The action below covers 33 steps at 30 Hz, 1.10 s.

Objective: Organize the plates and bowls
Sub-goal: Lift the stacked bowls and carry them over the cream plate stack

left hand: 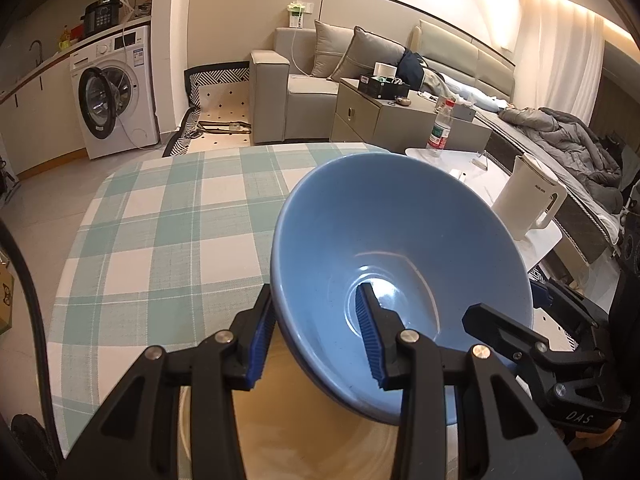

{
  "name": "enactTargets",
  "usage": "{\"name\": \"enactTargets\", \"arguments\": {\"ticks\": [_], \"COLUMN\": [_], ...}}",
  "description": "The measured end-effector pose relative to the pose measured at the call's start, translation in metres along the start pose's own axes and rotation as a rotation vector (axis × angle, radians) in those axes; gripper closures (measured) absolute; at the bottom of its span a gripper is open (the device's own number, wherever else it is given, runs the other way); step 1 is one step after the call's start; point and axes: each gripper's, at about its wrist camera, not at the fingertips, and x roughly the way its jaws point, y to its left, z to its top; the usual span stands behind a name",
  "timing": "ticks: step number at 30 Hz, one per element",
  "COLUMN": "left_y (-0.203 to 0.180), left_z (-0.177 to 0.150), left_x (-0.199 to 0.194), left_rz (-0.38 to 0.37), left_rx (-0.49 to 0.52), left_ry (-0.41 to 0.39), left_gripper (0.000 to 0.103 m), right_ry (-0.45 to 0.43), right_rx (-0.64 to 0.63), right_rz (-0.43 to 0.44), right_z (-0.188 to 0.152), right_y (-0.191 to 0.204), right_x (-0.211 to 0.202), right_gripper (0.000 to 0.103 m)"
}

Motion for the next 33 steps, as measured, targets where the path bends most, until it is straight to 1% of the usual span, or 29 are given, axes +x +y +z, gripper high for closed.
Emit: {"name": "enactTargets", "arguments": {"ticks": [19,26,33], "left_y": [0.023,0.033,0.042], "left_z": [-0.017,-0.025,-0.032], "left_x": [-0.023,-0.028,-0.030], "left_rz": [0.040,0.056,0.062], "left_rx": [-0.028,-0.043,-0.059], "left_ry": [-0.016,-0.018,-0.017], "left_gripper": [0.064,0.064,0.064], "right_ry": [0.023,0.054,0.066], "right_rx": [-0.056,-0.085,-0.111], "right_rz": [0.058,0.077,0.092], "right_z": [-0.004,-0.005,-0.008], "right_y": [0.028,0.035,0.042], "right_x": [0.005,0.017,0.021], "right_gripper": [0.034,0.034,0.034]}}
